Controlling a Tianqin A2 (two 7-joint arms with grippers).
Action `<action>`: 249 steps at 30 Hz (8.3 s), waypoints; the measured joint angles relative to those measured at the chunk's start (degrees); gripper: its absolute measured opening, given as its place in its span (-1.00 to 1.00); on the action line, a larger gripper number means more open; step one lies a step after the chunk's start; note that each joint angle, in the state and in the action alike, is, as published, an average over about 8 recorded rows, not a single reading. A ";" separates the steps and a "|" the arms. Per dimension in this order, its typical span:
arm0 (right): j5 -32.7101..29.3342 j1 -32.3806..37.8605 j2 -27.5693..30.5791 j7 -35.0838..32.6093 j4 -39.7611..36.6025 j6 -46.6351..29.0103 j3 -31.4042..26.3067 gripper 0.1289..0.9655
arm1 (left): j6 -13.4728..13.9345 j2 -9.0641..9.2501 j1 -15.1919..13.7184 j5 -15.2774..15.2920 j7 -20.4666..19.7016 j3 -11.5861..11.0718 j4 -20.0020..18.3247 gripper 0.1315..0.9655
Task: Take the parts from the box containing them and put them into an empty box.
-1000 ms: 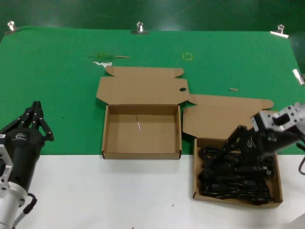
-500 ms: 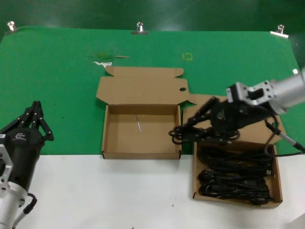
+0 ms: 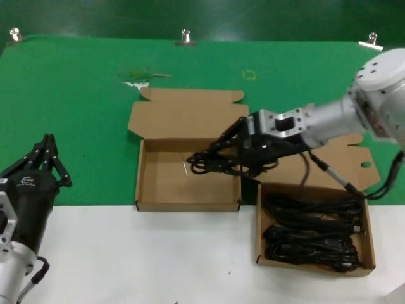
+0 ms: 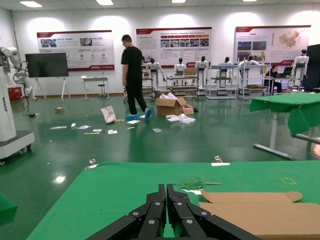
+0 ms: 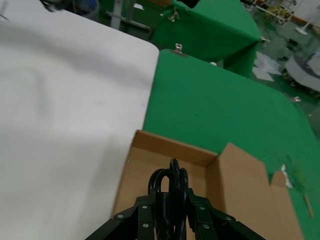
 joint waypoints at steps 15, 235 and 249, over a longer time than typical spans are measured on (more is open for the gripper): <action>0.43 -1.80 -6.17 -3.45 -1.30 11.72 0.96 -0.71 | 0.00 0.00 0.00 0.00 0.00 0.00 0.00 -0.95; 21.03 -73.26 8.68 38.70 87.01 63.75 25.23 1.00 | 0.00 0.00 0.00 -0.02 0.02 -0.01 0.00 1.00; 21.03 -73.26 8.68 38.70 87.01 63.75 25.23 1.00 | 0.00 0.00 0.00 -0.02 0.02 0.00 0.00 1.00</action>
